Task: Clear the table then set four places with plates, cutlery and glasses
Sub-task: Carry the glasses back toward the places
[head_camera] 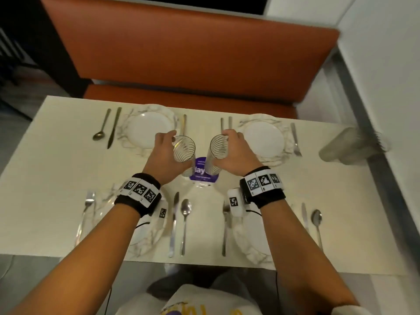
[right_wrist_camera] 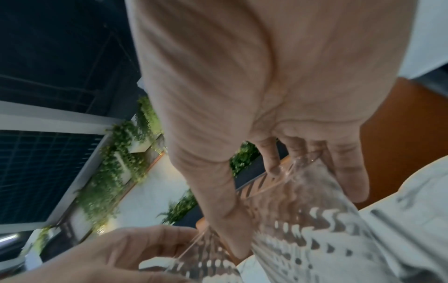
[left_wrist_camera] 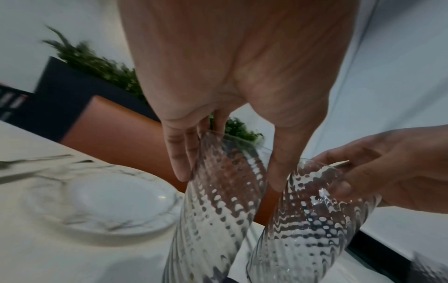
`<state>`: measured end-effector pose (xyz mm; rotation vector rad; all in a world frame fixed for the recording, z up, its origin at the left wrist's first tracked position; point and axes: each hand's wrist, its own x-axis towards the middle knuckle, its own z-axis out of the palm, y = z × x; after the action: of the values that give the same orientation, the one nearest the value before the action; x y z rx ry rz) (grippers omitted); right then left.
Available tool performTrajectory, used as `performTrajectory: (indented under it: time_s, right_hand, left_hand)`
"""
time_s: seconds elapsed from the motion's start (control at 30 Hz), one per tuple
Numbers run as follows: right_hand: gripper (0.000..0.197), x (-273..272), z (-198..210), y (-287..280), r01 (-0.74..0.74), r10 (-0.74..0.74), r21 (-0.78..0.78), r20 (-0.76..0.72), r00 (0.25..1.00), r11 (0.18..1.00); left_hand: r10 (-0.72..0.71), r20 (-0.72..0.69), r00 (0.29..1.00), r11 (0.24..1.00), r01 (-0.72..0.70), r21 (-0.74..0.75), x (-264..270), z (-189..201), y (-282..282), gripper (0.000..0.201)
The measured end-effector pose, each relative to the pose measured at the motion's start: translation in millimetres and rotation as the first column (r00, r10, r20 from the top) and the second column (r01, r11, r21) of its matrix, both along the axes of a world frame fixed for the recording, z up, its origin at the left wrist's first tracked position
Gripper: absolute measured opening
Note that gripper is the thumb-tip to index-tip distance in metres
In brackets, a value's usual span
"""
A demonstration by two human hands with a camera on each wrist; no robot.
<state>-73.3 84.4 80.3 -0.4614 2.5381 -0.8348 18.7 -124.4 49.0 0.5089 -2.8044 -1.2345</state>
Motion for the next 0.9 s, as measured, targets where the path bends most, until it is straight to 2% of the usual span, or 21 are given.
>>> performTrajectory:
  time_s: [0.2, 0.4, 0.6, 0.67, 0.8, 0.9]
  right_hand:
    - [0.088, 28, -22, -94, -0.109, 0.109, -0.001, 0.004, 0.994, 0.994]
    - [0.091, 38, -38, -142, -0.155, 0.155, 0.021, 0.000, 0.988, 0.988]
    - [0.095, 46, -54, -159, -0.174, 0.174, 0.026, 0.007, 0.985, 0.984]
    - [0.099, 49, -58, -161, -0.178, 0.178, 0.023, 0.004, 0.984, 0.984]
    - [0.101, 51, -63, -157, -0.107, 0.108, -0.038, 0.027, 0.994, 0.994]
    - [0.098, 49, -63, -149, -0.113, 0.114, -0.027, 0.031, 0.993, 0.993]
  left_hand:
    - [0.205, 0.012, 0.979, 0.978, -0.205, 0.044, 29, -22, -88, 0.109]
    - [0.268, 0.002, 0.963, 0.961, -0.267, 0.075, 38, -47, -124, 0.113]
    - [0.264, -0.065, 0.962, 0.961, -0.256, 0.106, 45, -66, -131, 0.113]
    - [0.292, -0.078, 0.953, 0.948, -0.278, 0.157, 50, -71, -132, 0.113]
    - [0.435, -0.060, 0.898, 0.858, -0.394, 0.330, 57, -78, -131, 0.098]
    - [0.473, -0.073, 0.878, 0.846, -0.430, 0.315, 59, -82, -137, 0.087]
